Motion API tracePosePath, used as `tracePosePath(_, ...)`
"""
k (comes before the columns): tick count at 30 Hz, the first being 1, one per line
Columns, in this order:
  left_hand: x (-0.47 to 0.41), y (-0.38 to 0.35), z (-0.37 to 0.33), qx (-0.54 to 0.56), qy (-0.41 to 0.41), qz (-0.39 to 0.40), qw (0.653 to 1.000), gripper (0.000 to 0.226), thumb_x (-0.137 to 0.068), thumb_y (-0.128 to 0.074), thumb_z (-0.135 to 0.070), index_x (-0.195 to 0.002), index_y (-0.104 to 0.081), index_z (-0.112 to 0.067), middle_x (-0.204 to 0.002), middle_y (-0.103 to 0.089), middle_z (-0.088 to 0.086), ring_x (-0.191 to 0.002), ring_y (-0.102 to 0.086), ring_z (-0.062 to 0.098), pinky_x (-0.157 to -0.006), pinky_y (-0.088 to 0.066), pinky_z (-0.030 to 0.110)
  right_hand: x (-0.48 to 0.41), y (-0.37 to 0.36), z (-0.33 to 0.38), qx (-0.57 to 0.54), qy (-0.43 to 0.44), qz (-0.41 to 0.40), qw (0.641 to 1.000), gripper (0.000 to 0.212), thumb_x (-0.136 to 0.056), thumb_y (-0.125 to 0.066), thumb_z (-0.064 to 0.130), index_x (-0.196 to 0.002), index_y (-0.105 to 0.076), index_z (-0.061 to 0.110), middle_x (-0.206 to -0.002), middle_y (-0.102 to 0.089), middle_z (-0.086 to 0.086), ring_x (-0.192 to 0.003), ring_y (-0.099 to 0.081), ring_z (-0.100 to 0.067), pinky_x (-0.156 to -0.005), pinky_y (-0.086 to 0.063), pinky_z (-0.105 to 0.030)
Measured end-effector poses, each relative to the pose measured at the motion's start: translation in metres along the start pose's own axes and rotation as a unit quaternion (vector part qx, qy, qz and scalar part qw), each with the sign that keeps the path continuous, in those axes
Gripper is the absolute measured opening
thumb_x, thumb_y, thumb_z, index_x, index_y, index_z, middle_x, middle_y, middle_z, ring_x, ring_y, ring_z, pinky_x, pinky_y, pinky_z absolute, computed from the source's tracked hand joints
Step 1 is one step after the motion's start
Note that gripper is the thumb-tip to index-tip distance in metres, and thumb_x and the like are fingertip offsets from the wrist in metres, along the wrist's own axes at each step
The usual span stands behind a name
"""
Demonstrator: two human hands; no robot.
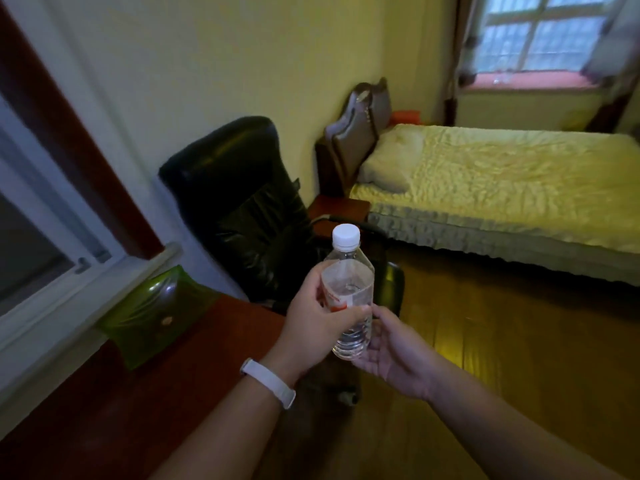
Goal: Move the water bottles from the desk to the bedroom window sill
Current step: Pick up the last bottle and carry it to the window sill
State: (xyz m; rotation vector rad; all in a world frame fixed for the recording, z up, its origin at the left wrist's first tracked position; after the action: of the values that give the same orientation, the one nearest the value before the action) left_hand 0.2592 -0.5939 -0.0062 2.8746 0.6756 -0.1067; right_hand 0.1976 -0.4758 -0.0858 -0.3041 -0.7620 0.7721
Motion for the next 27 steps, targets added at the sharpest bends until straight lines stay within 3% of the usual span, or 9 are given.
tracePosePath(10, -0.04, -0.218, -0.025, 0.002, -0.013, 0.137, 0.99, 0.064, -0.074, -0.084, -0.007, -0.126, -0.055, -0.027, -0.115, -0.069, -0.004, -0.107, -0.067, 0.011, -0.09, -0.055, 0.032, 0.093, 0.186, 0.057, -0.079, 0.087, -0.089, 0.989, 0.047, -0.094, -0.053, 0.046, -0.129, -0.058, 0.015, -0.119, -0.071, -0.017, -0.103, -0.071, -0.028, -0.082, -0.057, -0.037)
tracePosePath(13, -0.049, -0.273, -0.03, 0.008, -0.016, 0.184, 0.983, 0.07, -0.07, -0.085, -0.013, -0.13, -0.052, -0.027, -0.118, -0.069, -0.004, -0.11, -0.066, 0.012, -0.094, -0.054, 0.036, 0.117, 0.23, 0.068, -0.096, 0.113, -0.127, 0.981, 0.046, -0.096, -0.05, 0.047, -0.129, -0.059, 0.017, -0.122, -0.069, -0.017, -0.098, -0.072, -0.026, -0.075, -0.057, -0.035)
tracePosePath(18, -0.064, -0.352, -0.029, 0.02, -0.014, 0.263, 0.964, 0.073, -0.073, -0.085, -0.006, -0.134, -0.05, -0.024, -0.121, -0.067, -0.004, -0.112, -0.065, 0.012, -0.092, -0.054, 0.032, 0.143, 0.291, 0.08, -0.142, 0.126, -0.21, 0.959, 0.045, -0.097, -0.049, 0.046, -0.126, -0.06, 0.013, -0.12, -0.069, -0.017, -0.096, -0.069, -0.027, -0.084, -0.054, -0.037)
tracePosePath(22, -0.087, -0.408, -0.024, 0.03, -0.01, 0.326, 0.945, 0.076, -0.073, -0.085, -0.009, -0.137, -0.048, -0.029, -0.121, -0.068, -0.008, -0.112, -0.065, 0.009, -0.09, -0.055, 0.03, 0.153, 0.337, 0.093, -0.17, 0.13, -0.263, 0.941, 0.046, -0.093, -0.055, 0.048, -0.117, -0.064, 0.01, -0.101, -0.071, -0.014, -0.082, -0.067, -0.022, -0.073, -0.054, -0.033)
tracePosePath(27, -0.132, -0.476, -0.014, 0.056, 0.002, 0.393, 0.918, 0.082, -0.069, -0.087, -0.021, -0.139, -0.048, -0.03, -0.124, -0.067, -0.008, -0.115, -0.063, 0.011, -0.092, -0.053, 0.034, 0.148, 0.391, 0.122, -0.214, 0.145, -0.325, 0.91, 0.037, -0.093, -0.055, 0.047, -0.106, -0.063, 0.013, -0.103, -0.063, -0.016, -0.093, -0.058, -0.026, -0.074, -0.052, -0.033)
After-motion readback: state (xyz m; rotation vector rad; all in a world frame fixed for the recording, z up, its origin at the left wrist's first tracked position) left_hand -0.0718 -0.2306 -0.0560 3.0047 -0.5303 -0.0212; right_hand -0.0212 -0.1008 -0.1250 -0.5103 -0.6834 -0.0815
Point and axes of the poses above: each hand's wrist, its own x-axis away from the middle knuckle, its own y-axis out of the back of the hand, z = x × y, the point moved 5 cm from there along -x, towards the middle knuckle
